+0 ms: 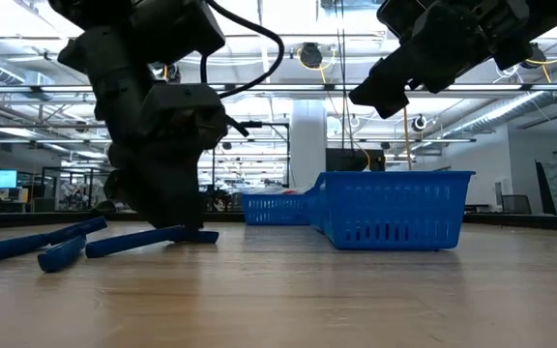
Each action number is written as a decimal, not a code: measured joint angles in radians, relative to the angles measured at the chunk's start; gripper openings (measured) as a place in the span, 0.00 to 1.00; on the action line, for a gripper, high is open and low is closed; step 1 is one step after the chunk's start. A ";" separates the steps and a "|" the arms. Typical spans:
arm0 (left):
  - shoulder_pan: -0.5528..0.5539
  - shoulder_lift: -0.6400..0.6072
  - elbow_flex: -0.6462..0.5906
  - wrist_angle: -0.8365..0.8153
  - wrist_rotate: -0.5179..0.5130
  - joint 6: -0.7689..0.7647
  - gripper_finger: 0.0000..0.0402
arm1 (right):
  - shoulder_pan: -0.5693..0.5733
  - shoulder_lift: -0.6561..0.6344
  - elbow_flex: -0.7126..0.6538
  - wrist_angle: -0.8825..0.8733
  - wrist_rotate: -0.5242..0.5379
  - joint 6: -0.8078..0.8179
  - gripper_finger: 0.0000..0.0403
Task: Pick & Place Travel size toiletries
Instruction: Put the blue safety razor in the bottom blue bin
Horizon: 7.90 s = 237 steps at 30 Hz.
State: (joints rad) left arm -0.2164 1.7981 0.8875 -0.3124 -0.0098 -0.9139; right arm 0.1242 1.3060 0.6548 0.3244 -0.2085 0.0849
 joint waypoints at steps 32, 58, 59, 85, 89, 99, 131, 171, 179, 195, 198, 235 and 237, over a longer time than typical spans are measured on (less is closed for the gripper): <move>-0.090 -0.368 -0.014 0.688 -0.576 0.870 0.03 | 0.000 0.005 0.000 0.126 0.326 -0.063 0.52; 0.003 -0.114 -0.009 1.093 -0.305 0.905 0.07 | 0.019 0.232 0.000 0.603 0.248 -0.071 0.32; 0.003 -0.114 -0.008 1.096 -0.306 0.905 0.09 | 0.019 0.231 0.000 0.606 0.248 -0.074 0.26; -0.013 -0.244 -0.007 0.668 -0.864 0.886 0.48 | -0.034 0.183 0.000 0.206 -0.027 0.225 0.06; -0.008 -0.236 -0.007 0.571 -0.837 0.797 0.52 | 0.018 0.183 0.000 0.047 -0.057 0.260 0.06; -0.009 -0.235 -0.007 0.495 -0.828 0.668 0.53 | 0.054 0.185 0.000 -0.018 0.026 0.246 0.16; -0.020 -0.236 -0.007 0.187 -0.420 0.561 0.53 | 0.019 0.185 0.000 -0.039 0.022 0.291 0.66; -0.539 -0.240 -0.213 -0.164 -0.090 0.281 0.52 | 0.008 0.172 0.000 -0.061 0.024 0.183 0.65; -0.553 -0.239 -0.242 -0.157 -0.191 0.104 0.25 | 0.008 0.172 0.000 -0.061 0.024 0.183 0.65; -0.498 -0.402 -0.246 -0.166 -0.399 0.178 0.03 | 0.007 0.172 0.000 0.006 0.166 0.160 0.65; -0.460 -0.502 -0.229 -0.079 -0.599 0.264 0.02 | 0.006 0.173 0.000 0.108 0.211 0.129 0.65; -0.047 0.035 -0.078 1.355 -0.278 1.021 0.01 | 0.042 0.181 0.000 0.519 0.208 -0.019 0.59; -0.047 0.035 -0.072 1.355 -0.279 1.034 0.02 | 0.043 0.181 0.000 0.516 0.202 -0.020 0.51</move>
State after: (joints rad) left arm -0.2636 1.8334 0.8150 1.0426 -0.2891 0.1201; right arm 0.1668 1.4872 0.6548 0.8404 -0.0065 0.0647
